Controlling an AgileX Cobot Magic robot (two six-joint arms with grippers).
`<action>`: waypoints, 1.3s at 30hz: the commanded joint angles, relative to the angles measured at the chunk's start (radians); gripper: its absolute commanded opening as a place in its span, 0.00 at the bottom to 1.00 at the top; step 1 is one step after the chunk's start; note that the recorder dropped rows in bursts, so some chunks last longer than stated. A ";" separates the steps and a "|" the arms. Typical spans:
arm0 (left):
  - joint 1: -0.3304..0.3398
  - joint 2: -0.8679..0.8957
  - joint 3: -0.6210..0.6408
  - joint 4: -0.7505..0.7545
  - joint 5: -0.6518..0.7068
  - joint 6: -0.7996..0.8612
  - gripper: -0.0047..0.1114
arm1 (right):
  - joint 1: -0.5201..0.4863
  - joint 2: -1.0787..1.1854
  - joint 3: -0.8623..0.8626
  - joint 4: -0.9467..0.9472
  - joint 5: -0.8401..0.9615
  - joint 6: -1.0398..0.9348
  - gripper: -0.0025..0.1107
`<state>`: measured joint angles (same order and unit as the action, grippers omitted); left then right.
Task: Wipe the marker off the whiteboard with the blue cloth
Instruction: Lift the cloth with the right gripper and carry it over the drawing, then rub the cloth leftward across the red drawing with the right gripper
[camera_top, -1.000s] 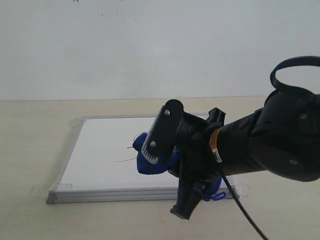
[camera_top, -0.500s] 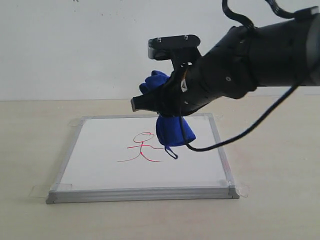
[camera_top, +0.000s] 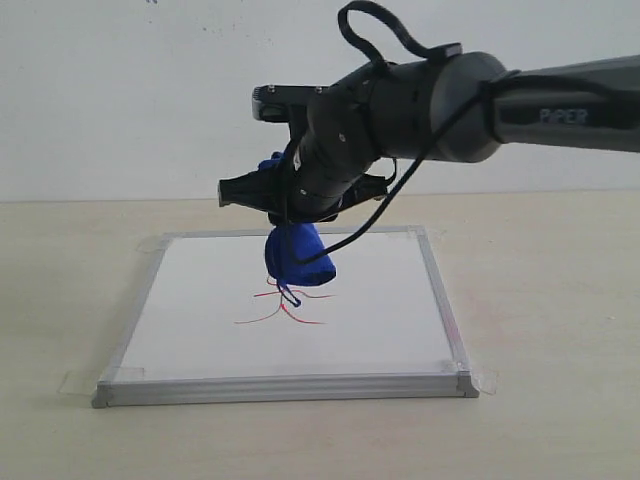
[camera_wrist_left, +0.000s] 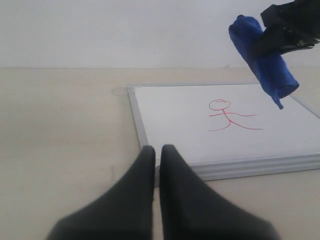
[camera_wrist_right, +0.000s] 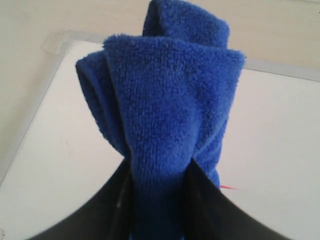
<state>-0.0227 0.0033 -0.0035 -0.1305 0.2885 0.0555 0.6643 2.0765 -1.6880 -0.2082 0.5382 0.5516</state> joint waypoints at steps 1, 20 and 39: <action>0.001 -0.003 0.004 -0.001 -0.003 0.005 0.07 | -0.005 0.089 -0.110 0.022 0.088 -0.057 0.02; 0.001 -0.003 0.004 -0.001 -0.003 0.005 0.07 | 0.006 0.245 -0.218 0.089 0.148 -0.238 0.02; 0.001 -0.003 0.004 -0.001 -0.003 0.005 0.07 | 0.054 0.406 -0.367 0.432 0.193 -0.370 0.02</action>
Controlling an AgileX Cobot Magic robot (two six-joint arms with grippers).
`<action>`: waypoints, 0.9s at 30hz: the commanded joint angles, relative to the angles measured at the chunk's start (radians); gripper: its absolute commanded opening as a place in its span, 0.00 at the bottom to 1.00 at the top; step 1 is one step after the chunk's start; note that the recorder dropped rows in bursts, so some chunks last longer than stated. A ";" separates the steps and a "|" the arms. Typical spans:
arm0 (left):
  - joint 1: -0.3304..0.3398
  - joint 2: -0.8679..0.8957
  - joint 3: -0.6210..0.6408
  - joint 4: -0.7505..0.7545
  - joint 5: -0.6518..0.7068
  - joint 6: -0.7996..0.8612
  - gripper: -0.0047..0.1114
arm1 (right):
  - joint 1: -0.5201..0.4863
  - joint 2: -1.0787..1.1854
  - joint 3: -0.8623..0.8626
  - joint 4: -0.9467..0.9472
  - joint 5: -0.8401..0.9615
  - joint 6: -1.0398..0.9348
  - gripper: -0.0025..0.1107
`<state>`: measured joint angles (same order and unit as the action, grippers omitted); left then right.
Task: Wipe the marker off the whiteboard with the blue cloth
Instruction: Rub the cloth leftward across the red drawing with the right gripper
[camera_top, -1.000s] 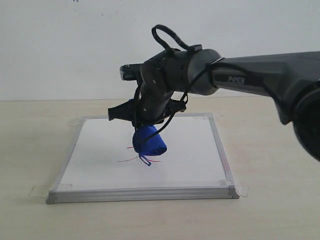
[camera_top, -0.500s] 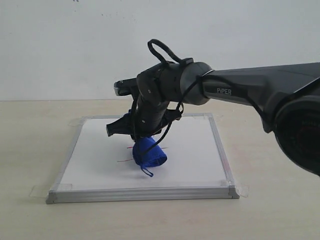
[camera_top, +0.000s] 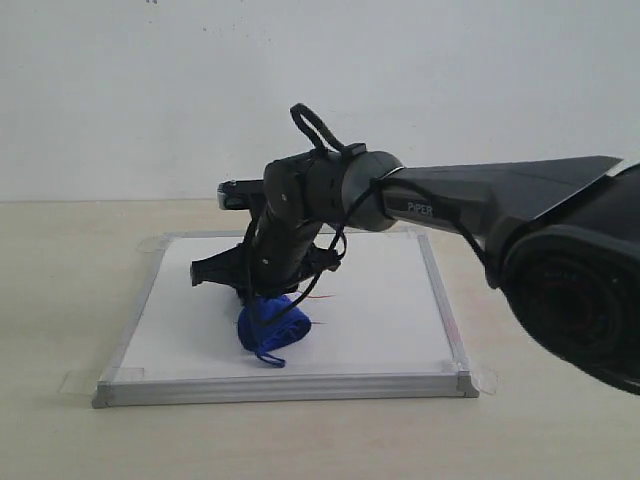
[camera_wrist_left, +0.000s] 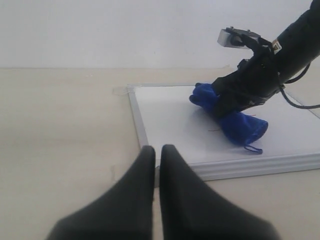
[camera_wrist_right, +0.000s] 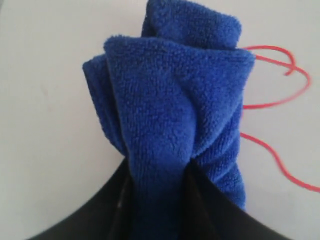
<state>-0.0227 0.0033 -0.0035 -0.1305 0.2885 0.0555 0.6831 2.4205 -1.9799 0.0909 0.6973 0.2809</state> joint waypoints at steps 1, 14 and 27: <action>0.001 -0.003 0.004 -0.001 -0.003 0.005 0.07 | 0.042 0.080 -0.101 0.144 0.052 -0.105 0.02; 0.001 -0.003 0.004 -0.001 -0.003 0.005 0.07 | -0.014 0.135 -0.199 -0.365 0.524 0.010 0.02; 0.001 -0.003 0.004 -0.001 -0.003 0.005 0.07 | 0.042 0.135 -0.199 -0.157 0.429 -0.142 0.02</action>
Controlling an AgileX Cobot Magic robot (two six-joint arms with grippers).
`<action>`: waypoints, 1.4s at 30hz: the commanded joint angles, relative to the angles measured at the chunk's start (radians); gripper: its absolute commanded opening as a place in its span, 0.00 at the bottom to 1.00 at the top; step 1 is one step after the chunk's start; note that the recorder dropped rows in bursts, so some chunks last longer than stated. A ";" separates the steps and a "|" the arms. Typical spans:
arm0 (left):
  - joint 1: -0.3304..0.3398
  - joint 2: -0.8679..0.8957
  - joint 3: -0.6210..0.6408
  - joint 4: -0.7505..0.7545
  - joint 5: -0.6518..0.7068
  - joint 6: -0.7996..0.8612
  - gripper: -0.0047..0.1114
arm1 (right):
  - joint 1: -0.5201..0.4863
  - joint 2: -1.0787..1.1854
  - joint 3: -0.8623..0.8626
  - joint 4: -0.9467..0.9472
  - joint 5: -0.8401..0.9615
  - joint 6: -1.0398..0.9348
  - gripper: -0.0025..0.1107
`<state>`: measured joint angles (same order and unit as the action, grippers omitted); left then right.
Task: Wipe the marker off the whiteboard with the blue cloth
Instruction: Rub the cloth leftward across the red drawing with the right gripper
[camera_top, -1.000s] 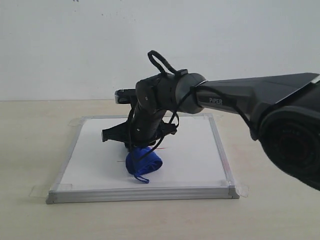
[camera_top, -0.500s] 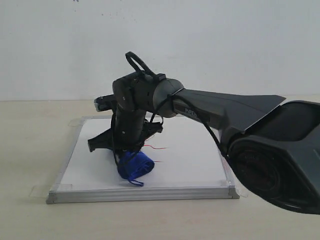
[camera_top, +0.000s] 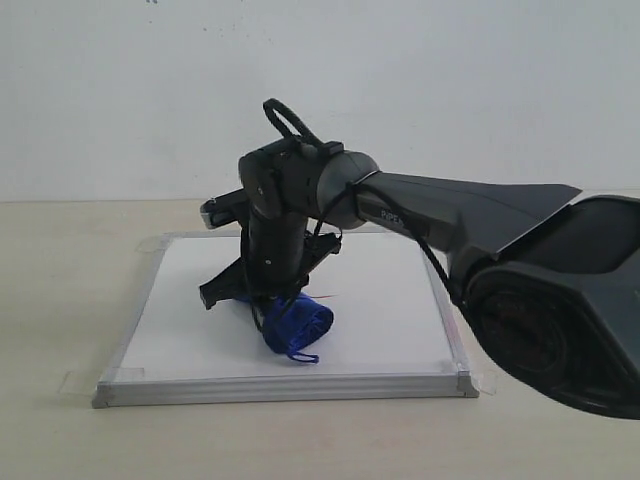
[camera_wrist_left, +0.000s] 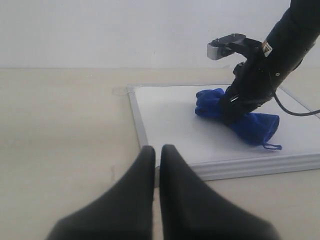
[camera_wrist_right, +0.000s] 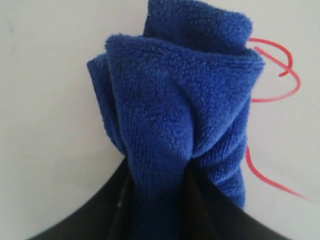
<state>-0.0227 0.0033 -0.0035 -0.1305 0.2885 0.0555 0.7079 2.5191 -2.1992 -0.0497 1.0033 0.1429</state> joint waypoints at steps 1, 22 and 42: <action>0.001 -0.003 0.004 -0.001 -0.003 0.005 0.07 | 0.017 0.037 0.020 -0.097 0.183 0.002 0.02; 0.001 -0.003 0.004 -0.001 -0.003 0.005 0.07 | -0.078 0.024 0.024 -0.056 0.174 0.112 0.02; 0.001 -0.003 0.004 -0.001 -0.003 0.005 0.07 | -0.073 0.026 0.024 0.118 -0.185 0.030 0.02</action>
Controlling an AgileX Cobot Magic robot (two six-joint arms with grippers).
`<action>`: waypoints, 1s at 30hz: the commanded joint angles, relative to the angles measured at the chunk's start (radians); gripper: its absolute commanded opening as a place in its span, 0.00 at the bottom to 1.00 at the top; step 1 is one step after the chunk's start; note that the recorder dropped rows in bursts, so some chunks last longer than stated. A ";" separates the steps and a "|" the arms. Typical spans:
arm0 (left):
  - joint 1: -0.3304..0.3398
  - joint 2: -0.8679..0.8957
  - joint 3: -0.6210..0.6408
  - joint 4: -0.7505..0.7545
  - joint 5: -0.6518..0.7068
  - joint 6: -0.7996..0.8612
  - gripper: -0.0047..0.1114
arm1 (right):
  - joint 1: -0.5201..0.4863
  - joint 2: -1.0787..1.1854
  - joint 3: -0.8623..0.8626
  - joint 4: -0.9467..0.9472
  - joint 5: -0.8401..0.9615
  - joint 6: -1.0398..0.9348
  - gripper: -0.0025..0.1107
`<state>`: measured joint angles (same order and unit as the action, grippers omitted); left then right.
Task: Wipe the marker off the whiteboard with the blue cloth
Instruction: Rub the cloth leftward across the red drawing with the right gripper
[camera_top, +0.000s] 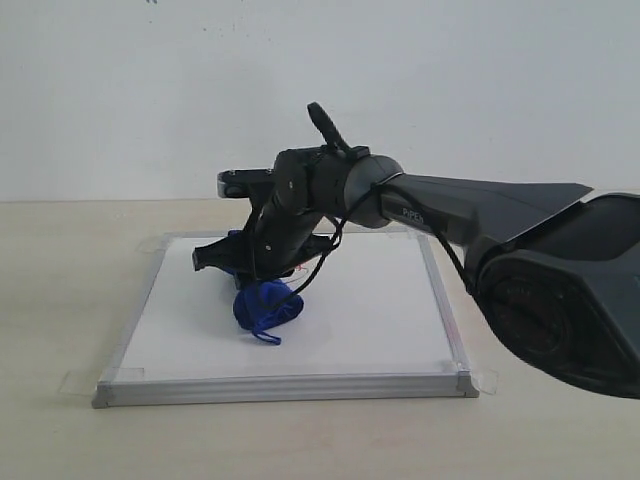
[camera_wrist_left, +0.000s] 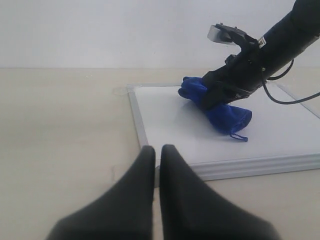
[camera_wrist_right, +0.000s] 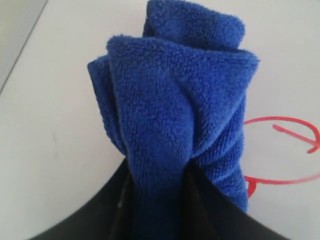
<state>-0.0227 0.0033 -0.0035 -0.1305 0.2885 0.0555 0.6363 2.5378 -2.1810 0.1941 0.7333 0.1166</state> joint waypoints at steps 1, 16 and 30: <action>0.001 -0.003 0.004 -0.001 -0.003 0.005 0.07 | -0.001 0.007 0.006 -0.185 0.126 0.092 0.02; 0.001 -0.003 0.004 -0.001 -0.003 0.005 0.07 | 0.004 0.007 0.006 -0.182 0.034 0.197 0.02; 0.001 -0.003 0.004 -0.001 -0.003 0.005 0.07 | 0.031 0.022 0.006 -0.194 -0.043 0.093 0.02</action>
<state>-0.0227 0.0033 -0.0035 -0.1305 0.2885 0.0555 0.6787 2.5531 -2.1800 0.1311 0.6104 0.1729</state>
